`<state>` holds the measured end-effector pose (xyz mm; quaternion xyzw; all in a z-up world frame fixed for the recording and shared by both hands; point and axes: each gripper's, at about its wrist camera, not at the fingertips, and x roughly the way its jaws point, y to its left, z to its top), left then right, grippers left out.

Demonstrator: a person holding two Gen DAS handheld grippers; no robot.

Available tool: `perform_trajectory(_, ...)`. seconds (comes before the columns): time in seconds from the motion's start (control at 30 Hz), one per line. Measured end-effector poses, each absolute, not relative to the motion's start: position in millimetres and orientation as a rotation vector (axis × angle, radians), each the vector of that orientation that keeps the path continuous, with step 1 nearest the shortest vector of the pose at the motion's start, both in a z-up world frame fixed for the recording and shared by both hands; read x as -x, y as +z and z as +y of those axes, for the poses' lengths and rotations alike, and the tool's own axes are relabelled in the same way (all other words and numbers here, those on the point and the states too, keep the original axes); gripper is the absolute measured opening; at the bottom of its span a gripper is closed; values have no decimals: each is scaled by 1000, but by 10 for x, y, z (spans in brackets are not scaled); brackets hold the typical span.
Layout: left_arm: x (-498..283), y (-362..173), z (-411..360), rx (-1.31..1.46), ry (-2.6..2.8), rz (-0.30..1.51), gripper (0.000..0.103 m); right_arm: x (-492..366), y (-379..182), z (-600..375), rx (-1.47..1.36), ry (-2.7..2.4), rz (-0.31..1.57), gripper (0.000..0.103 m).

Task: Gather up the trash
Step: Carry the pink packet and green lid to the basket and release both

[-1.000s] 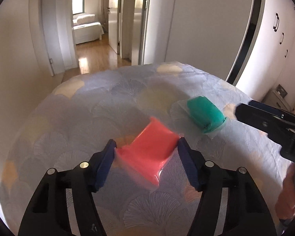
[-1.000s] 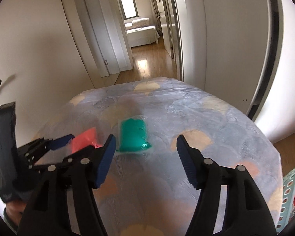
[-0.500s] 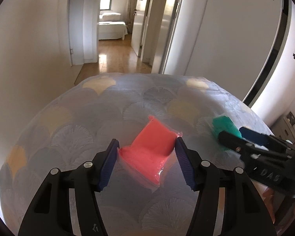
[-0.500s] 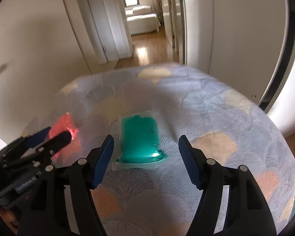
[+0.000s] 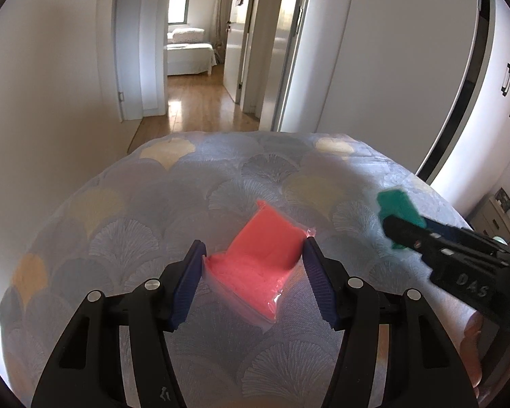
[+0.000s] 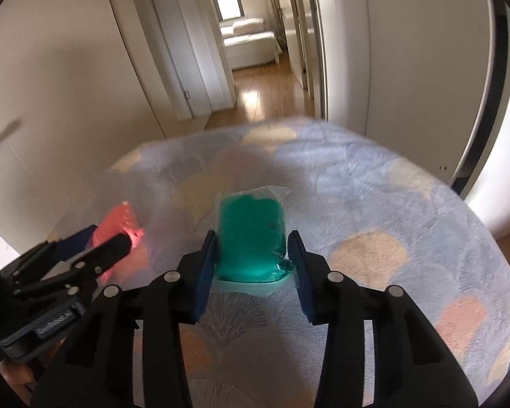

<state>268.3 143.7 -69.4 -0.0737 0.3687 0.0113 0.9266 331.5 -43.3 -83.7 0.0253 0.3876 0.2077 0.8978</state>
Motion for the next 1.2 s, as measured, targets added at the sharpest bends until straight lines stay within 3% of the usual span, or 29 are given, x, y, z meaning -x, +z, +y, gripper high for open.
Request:
perform_trajectory(0.27,-2703,-645,1392,154,10,764,57,-3128,-552,-890,-143,380,712,37)
perform_trajectory(0.57,-2374,-112,839,121,-100,671,57,-2344,3,-1986,-170,184,523,37)
perform_trajectory(0.87,-2146,264,-359,100,-341,586,57,-1794,266,-3150,-211,-82,466,37)
perform_trajectory(1.2,-2106,15,-1797,-23,-538,648,57,-1587,-117,-4212,-347,-278,576,38)
